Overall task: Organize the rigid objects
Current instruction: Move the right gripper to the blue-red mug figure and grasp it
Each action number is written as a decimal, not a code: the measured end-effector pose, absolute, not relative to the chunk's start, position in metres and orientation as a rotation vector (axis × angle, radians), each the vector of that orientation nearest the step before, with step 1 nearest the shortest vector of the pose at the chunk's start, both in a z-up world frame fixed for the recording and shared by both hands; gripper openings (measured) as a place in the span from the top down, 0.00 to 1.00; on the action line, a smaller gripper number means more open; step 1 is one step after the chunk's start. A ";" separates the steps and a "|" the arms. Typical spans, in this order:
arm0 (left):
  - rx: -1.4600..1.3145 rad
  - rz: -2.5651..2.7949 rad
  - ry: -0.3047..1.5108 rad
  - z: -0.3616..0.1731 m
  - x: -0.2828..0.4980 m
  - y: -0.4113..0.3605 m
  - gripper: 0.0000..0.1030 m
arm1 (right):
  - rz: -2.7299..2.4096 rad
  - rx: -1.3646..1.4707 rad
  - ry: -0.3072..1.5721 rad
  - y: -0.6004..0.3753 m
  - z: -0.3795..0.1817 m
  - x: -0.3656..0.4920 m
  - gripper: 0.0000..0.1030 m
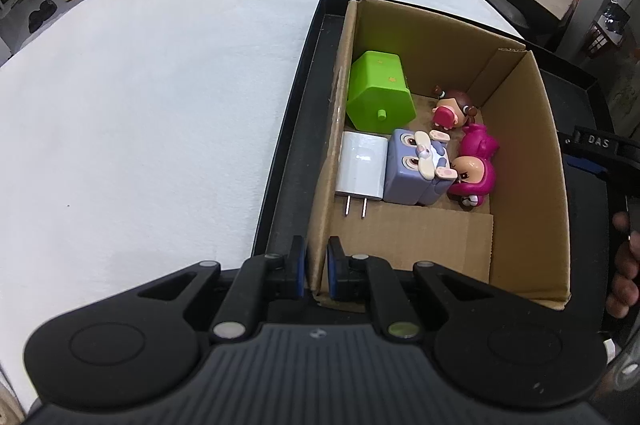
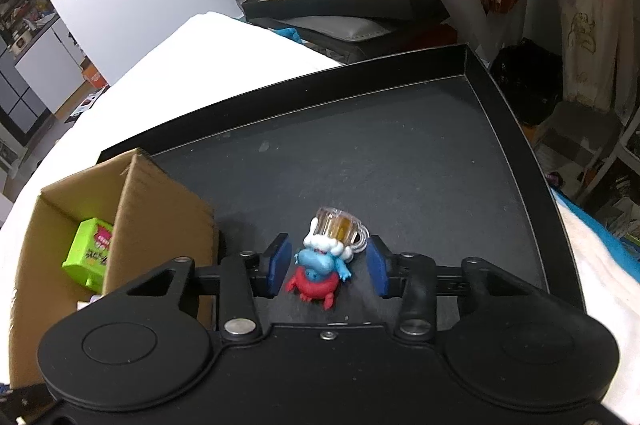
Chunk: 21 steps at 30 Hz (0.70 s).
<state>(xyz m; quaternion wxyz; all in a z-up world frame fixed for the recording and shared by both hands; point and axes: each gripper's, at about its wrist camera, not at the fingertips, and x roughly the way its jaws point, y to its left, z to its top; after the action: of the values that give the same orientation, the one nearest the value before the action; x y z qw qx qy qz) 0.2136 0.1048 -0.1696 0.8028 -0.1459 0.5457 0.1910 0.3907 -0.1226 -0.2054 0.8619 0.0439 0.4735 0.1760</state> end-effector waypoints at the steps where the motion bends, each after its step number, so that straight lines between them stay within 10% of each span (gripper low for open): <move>1: -0.310 0.410 1.170 -0.170 0.214 0.104 0.90 | 0.370 0.080 0.995 -0.121 -0.207 0.391 0.60; 21: -0.309 0.416 1.170 -0.169 0.213 0.103 0.90 | 0.360 0.042 1.128 -0.141 -0.215 0.377 0.69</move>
<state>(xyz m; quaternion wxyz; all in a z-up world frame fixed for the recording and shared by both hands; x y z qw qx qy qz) 0.2131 0.1028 -0.1687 0.8021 -0.1444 0.5459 0.1943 0.3766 -0.1412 -0.2155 0.8295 0.0198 0.5317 0.1698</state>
